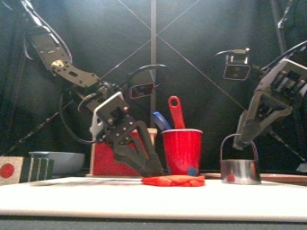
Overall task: Get the cutter from the drawer then cut the dough then place the extra dough in the bowl
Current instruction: Place the extra dough in the bowl
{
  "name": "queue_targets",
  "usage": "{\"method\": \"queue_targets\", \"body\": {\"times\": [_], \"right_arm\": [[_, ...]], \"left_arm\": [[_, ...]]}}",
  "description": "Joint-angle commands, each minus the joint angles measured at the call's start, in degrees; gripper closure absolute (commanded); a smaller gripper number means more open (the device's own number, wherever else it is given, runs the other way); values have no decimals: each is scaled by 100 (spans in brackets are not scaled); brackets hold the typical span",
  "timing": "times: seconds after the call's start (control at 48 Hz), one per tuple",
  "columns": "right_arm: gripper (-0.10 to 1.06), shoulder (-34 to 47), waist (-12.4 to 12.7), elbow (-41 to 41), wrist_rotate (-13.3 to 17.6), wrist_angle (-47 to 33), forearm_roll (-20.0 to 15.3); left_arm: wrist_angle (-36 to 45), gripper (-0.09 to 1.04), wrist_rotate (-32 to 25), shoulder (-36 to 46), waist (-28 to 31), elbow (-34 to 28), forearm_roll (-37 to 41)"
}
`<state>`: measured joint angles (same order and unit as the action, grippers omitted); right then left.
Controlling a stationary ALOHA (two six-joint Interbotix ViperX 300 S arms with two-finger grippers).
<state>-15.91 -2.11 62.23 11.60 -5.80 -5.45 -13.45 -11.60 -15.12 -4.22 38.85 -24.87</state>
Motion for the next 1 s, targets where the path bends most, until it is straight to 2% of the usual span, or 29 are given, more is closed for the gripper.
{"method": "queue_targets", "body": {"times": [0.021, 0.458, 0.75, 1.0], "right_arm": [[20, -62, 18, -114, 9, -18, 0], [20, -62, 0, -123, 9, -18, -26], [20, -62, 0, -123, 9, -18, -35], [20, -62, 0, -132, 9, -9, -44]], "left_arm": [[-18, 9, 9, 26, 18, -97, -53], [325, 10, 9, -9, 18, -79, -53], [563, 22, 0, -9, 18, -88, -44], [598, 25, 9, -44, 18, -105, -44]]}}
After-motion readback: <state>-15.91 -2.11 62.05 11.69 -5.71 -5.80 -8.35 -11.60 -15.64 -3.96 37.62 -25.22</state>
